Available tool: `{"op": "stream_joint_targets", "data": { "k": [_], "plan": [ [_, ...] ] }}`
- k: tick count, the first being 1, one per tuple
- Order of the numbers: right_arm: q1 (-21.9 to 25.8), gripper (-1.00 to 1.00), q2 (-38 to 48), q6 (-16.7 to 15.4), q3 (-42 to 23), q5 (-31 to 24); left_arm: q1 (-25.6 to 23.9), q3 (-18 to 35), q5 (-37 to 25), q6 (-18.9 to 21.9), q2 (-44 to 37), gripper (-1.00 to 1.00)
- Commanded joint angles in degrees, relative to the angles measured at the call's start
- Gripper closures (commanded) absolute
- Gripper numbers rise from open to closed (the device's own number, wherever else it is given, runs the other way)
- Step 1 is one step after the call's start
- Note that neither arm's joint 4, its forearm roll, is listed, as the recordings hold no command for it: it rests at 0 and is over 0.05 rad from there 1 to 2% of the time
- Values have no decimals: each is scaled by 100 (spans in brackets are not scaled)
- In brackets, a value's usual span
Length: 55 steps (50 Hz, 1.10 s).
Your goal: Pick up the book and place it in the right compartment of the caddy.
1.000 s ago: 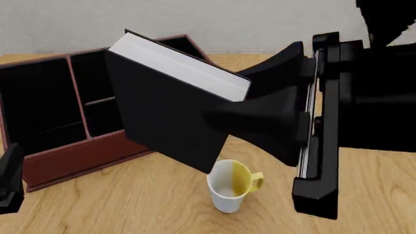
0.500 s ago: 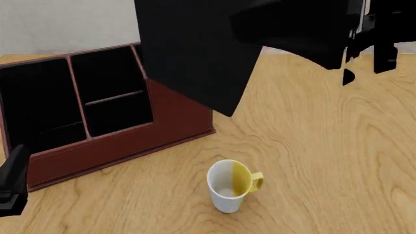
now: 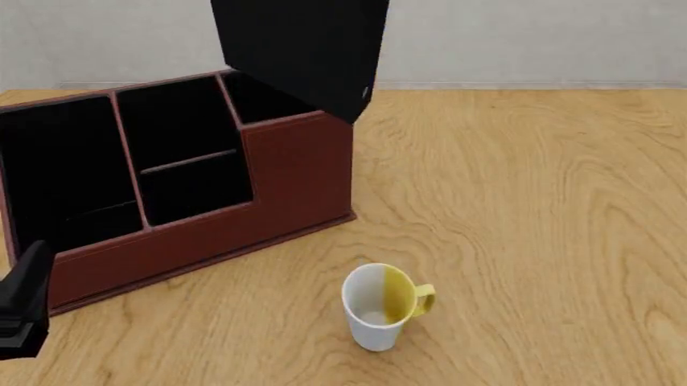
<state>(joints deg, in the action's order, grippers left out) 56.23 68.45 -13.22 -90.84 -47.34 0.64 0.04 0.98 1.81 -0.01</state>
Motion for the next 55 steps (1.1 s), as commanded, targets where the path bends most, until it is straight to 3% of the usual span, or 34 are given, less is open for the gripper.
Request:
{"op": "stream_joint_targets", "data": {
  "k": [1,14,55],
  "plan": [
    [-153,100,584,101,-746,-172,-18,1,-26,5,0,-100],
    [-504,100,1242,82,-1349,-122,-55,-3,-15,42,0,-100],
    [-1114,100,3106,404,-2980,-57,-992,-2,-412,365,0,-100]
  ]
}}
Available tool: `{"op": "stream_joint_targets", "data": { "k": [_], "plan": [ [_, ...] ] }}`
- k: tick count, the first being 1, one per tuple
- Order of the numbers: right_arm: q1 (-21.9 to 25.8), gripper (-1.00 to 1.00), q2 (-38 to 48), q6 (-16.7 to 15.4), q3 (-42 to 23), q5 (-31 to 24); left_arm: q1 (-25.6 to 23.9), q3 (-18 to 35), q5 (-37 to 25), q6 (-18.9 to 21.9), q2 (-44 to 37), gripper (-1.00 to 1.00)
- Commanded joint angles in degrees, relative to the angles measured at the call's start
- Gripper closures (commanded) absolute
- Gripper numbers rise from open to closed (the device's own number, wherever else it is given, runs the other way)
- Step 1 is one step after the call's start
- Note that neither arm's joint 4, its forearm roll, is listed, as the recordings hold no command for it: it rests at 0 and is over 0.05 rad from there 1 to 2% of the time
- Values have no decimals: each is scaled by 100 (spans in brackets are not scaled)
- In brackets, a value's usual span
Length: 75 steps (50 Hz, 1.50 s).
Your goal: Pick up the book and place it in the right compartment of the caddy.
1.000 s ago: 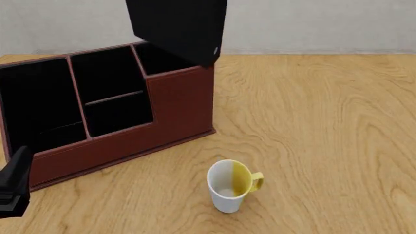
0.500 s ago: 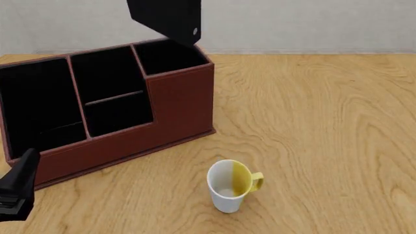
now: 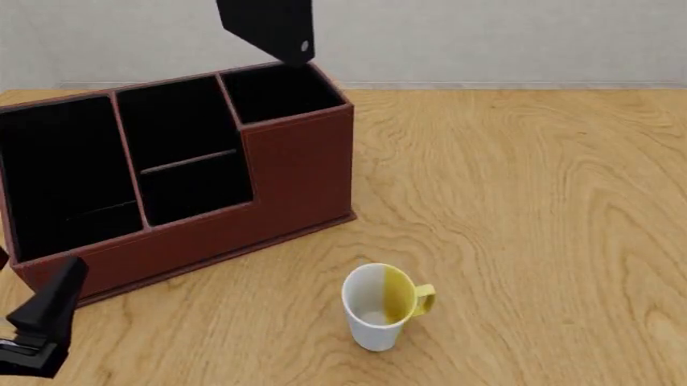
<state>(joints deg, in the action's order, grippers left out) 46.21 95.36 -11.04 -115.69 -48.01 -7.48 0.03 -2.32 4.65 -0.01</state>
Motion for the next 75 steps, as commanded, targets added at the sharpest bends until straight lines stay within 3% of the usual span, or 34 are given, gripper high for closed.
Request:
{"op": "stream_joint_targets", "data": {
  "k": [1,15,43,75],
  "plan": [
    [-118,100,456,185,-551,-4,-186,-2,-89,85,0,-100],
    [-471,100,1076,152,-1072,-9,-141,-2,-156,120,0,-100],
    [-486,100,1631,318,-1193,262,110,-3,-260,161,0,-100],
    [-576,100,1628,441,-416,848,136,-3,-357,138,0,-100]
  ]
}}
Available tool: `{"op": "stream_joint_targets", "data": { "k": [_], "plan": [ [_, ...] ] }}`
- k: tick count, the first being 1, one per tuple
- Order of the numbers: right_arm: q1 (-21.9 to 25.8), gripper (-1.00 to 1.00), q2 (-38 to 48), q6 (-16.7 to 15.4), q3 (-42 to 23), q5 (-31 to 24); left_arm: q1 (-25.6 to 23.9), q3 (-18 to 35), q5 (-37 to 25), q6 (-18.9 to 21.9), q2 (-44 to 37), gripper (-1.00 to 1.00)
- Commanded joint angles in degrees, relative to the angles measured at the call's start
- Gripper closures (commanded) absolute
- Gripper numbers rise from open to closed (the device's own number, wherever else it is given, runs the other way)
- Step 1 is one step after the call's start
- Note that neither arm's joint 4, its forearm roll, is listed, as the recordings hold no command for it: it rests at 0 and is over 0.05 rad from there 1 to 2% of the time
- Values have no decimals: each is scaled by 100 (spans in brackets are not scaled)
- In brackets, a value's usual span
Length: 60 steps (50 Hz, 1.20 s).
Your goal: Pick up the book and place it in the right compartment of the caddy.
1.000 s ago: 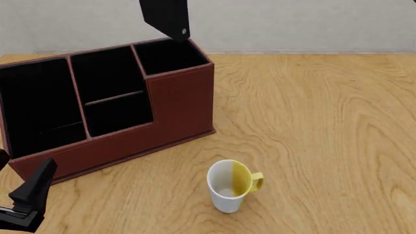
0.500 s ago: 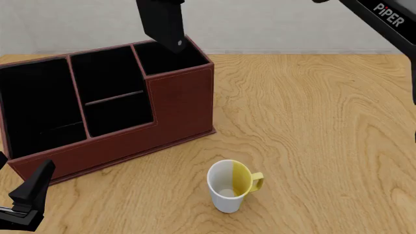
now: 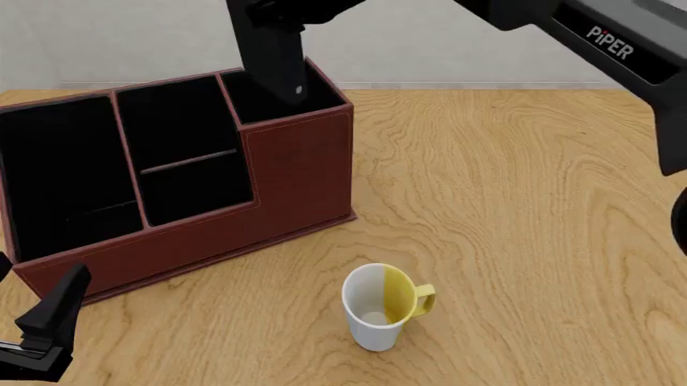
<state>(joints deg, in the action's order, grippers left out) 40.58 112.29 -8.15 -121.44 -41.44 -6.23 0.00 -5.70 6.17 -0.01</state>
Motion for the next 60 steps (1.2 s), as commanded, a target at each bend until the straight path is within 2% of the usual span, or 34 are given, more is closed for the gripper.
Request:
{"op": "stream_joint_targets", "data": {
  "k": [1,44,60],
  "plan": [
    [-12,100,-65,152,161,191,10,0,-19,-14,0,-100],
    [-43,100,138,296,845,817,65,0,-65,-8,0,-100],
    [36,100,197,482,1218,1163,89,0,-87,18,0,-100]
  ]
}}
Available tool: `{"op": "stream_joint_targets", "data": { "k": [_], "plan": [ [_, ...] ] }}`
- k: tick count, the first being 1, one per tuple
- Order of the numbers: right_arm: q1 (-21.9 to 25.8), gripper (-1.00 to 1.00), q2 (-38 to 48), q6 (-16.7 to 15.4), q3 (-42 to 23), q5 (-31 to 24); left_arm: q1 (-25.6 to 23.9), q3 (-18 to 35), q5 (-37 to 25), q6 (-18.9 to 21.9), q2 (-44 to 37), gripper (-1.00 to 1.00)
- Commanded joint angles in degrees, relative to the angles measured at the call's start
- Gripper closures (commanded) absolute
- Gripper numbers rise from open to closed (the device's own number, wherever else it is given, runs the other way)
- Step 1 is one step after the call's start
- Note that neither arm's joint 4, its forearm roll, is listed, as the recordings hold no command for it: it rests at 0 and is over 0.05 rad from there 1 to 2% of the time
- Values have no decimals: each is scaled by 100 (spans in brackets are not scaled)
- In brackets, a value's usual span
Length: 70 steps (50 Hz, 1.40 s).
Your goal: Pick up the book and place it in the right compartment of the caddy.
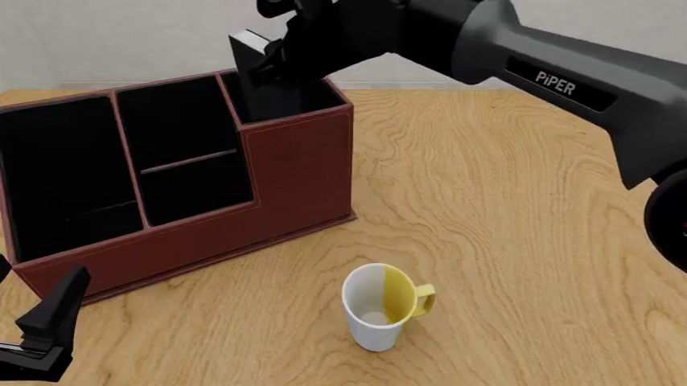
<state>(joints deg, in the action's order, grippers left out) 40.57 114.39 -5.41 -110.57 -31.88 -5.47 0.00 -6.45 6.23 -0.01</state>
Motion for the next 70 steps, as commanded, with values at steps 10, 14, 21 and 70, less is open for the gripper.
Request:
{"op": "stream_joint_targets", "data": {
  "k": [10,14,21,70],
  "plan": [
    [33,100,41,222,239,304,30,0,-3,29,0,-100],
    [22,100,56,234,272,339,25,0,-7,27,0,-100],
    [8,100,91,224,341,400,29,0,-9,32,0,-100],
    [-31,-100,64,189,55,156,16,0,-16,40,0,-100]
  ]
}}
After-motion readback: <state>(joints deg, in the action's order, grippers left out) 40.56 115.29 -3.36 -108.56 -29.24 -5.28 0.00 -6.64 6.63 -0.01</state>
